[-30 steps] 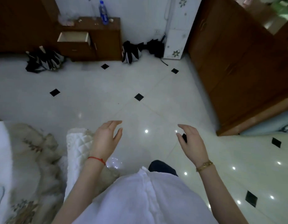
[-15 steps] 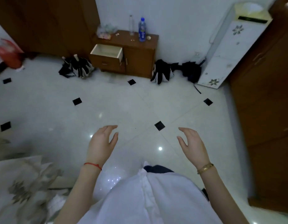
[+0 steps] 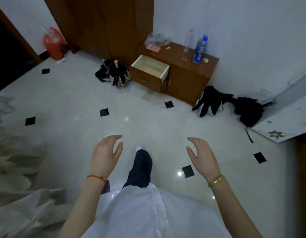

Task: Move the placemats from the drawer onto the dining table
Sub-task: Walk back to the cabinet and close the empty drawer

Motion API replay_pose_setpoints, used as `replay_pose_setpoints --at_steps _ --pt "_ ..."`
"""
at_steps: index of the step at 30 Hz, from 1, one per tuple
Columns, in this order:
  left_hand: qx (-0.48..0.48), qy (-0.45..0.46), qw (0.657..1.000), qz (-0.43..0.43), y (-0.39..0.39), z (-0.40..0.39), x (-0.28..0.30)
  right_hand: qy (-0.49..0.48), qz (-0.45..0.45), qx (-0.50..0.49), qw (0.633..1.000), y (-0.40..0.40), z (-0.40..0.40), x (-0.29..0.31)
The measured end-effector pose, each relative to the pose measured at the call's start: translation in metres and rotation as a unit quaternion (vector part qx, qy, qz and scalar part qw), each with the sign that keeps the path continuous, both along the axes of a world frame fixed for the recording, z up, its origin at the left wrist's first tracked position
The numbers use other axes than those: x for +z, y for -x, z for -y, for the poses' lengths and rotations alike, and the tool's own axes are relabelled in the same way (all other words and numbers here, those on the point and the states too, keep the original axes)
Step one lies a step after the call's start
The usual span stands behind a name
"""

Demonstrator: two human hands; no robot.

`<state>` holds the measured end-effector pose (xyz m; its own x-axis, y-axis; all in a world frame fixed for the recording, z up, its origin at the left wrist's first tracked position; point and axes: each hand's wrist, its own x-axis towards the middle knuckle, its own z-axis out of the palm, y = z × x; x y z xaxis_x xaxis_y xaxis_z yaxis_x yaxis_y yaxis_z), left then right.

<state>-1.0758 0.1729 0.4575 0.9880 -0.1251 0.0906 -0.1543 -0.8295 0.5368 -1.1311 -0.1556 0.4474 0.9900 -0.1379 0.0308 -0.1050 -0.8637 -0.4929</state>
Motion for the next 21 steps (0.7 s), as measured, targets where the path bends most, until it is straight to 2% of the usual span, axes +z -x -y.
replay_pose_setpoints --at_steps 8,13,21 --pt "-0.003 -0.009 0.999 0.041 -0.249 -0.012 0.018 -0.014 0.035 -0.016 0.999 -0.239 0.004 0.003" --pt "-0.021 -0.024 0.998 0.048 -0.382 -0.005 0.032 -0.012 0.034 -0.032 0.999 -0.360 0.003 0.006" --pt "-0.081 -0.021 0.995 0.049 -0.558 0.019 -0.006 -0.025 0.003 -0.027 0.999 -0.530 0.002 -0.033"
